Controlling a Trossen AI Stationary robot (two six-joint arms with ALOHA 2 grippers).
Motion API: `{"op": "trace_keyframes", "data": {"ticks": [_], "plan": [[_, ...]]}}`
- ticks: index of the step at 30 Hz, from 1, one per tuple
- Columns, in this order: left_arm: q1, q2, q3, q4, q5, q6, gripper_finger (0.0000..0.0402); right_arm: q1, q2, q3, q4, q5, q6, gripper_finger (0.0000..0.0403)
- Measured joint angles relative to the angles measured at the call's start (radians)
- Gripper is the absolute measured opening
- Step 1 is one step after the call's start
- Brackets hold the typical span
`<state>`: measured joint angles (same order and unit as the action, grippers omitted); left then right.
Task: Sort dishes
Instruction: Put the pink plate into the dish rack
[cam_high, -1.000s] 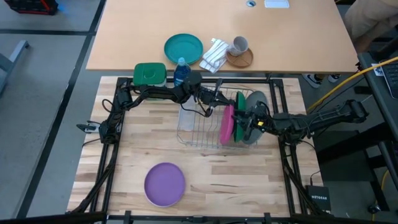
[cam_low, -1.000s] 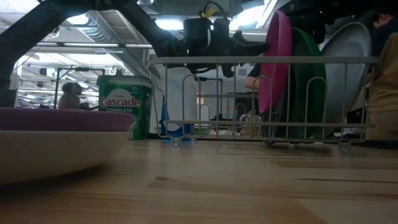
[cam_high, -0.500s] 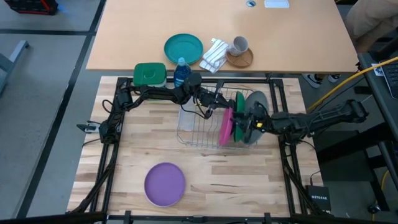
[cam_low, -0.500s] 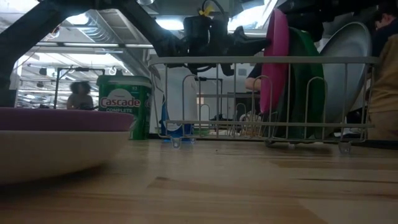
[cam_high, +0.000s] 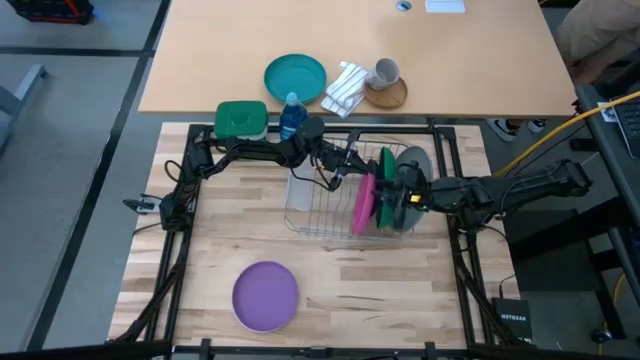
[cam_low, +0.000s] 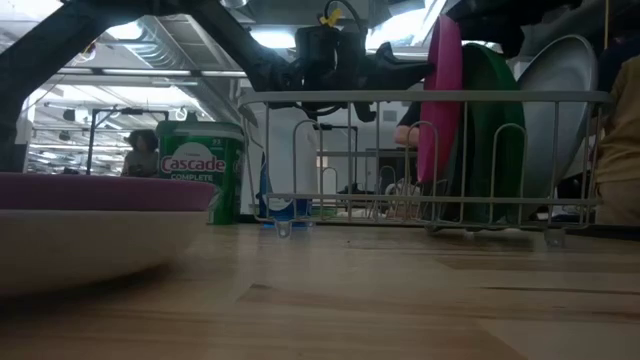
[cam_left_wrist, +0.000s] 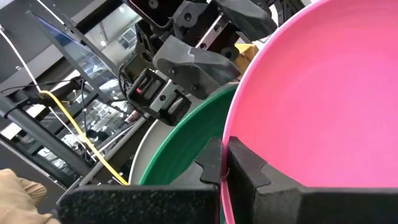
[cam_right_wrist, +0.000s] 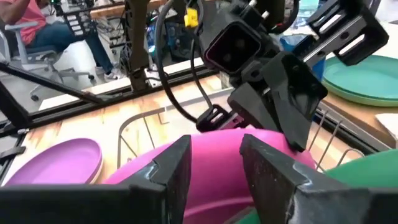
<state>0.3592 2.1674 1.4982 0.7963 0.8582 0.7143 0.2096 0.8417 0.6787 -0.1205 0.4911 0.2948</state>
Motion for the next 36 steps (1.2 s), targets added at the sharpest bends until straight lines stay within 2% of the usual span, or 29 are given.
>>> {"op": "trace_keyframes", "data": {"ticks": [4, 10, 13, 19, 25, 36], "plan": [[-0.001, 0.0, 0.0, -0.003, 0.007, -0.005, 0.0, 0.0, 0.0, 0.037, -0.067, -0.025, 0.02, 0.0147], [-0.003, 0.0, 0.0, -0.003, 0.008, -0.008, 0.0, 0.0, 0.008, 0.152, -0.286, -0.055, 0.096, 0.0147], [-0.003, 0.0, 0.0, -0.003, 0.008, -0.007, 0.0, 0.0, 0.016, 0.191, -0.337, -0.057, 0.1, 0.0147], [-0.002, 0.0, 0.0, -0.001, 0.007, -0.008, 0.0, -0.001, 0.045, 0.213, -0.345, -0.092, 0.095, 0.0147], [-0.002, 0.001, -0.001, -0.003, 0.015, -0.004, 0.0, 0.0, 0.132, 0.214, -0.347, -0.134, 0.103, 0.0147], [-0.002, 0.002, -0.002, -0.004, 0.013, -0.004, 0.0, 0.0, 0.16, 0.215, -0.318, -0.115, 0.102, 0.0147]]}}
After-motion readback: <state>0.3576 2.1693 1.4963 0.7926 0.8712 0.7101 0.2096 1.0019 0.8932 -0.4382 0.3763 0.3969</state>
